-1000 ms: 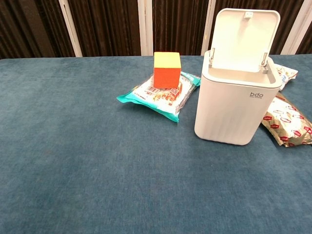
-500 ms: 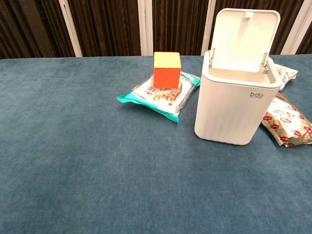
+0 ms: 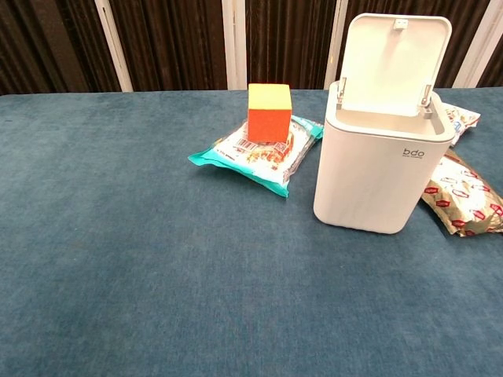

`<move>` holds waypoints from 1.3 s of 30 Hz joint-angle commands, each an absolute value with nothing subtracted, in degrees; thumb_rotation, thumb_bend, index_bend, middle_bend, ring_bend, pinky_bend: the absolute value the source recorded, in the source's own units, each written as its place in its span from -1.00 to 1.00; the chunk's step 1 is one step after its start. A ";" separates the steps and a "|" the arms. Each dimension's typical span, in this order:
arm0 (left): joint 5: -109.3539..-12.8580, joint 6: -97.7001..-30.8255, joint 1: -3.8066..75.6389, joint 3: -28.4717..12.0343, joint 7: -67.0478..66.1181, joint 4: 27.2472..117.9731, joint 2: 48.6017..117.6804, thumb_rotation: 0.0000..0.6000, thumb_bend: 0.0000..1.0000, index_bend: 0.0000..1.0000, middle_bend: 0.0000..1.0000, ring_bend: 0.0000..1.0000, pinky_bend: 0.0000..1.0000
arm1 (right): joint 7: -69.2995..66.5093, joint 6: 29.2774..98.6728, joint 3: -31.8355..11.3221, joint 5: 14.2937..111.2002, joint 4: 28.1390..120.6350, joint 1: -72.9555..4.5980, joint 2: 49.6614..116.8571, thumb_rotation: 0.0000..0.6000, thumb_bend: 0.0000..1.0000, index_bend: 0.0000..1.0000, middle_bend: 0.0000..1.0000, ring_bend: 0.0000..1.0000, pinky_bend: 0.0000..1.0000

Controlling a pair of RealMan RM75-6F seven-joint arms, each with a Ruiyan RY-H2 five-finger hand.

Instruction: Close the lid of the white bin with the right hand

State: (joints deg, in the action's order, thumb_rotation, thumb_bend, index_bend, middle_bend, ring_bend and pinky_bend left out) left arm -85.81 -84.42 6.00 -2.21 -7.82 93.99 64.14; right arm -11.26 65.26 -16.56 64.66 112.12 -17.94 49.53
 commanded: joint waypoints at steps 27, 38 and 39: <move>-85.05 -81.06 7.70 -2.07 -5.15 94.66 63.03 1.00 -1.00 -1.00 -1.00 -1.00 -1.00 | 8.74 54.34 -18.82 31.40 119.81 -43.28 51.99 1.00 0.29 -0.75 0.30 0.42 0.31; -85.17 -81.37 7.64 -1.98 -4.85 94.49 63.00 1.00 -1.00 -1.00 -1.00 -1.00 -1.00 | 11.28 55.91 -17.96 29.91 124.20 -45.07 50.88 1.00 0.28 -0.73 0.31 0.43 0.34; -85.18 -81.41 7.62 -1.97 -4.86 94.51 62.98 1.00 -1.00 -1.00 -1.00 -1.00 -1.00 | 11.32 56.03 -17.91 29.80 124.40 -45.15 50.77 1.00 0.28 -0.72 0.31 0.43 0.34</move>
State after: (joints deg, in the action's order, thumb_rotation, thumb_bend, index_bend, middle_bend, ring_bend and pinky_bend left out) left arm -85.18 -81.42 7.62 -1.97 -4.86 94.51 62.99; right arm 11.26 55.96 -17.97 29.87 124.31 -45.08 50.85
